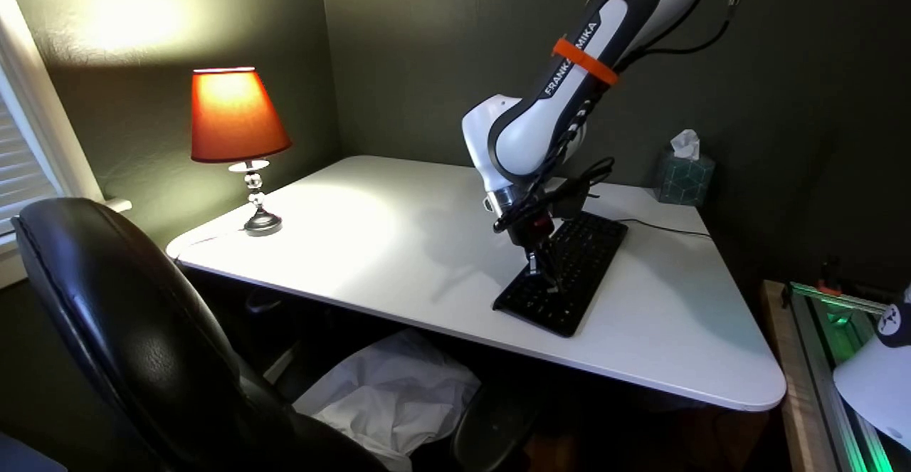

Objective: Press a button on the bottom left of the keyboard

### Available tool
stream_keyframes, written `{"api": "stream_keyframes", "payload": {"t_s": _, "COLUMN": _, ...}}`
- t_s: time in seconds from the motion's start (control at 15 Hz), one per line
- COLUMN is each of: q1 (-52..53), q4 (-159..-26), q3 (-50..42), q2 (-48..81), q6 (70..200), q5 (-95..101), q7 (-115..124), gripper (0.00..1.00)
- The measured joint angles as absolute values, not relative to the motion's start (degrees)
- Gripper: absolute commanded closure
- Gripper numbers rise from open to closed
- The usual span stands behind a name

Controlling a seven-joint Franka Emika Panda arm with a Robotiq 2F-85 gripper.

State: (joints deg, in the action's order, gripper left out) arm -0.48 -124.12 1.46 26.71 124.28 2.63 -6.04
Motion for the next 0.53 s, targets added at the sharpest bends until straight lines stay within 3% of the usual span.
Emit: {"api": "stream_keyframes", "payload": {"t_s": 0.53, "q1": -0.45, "q4": -124.3, "q3": 1.5, "q2": 25.95, "q6": 124.31, "q5": 2.64, "q7": -6.03, "gripper": 1.0}}
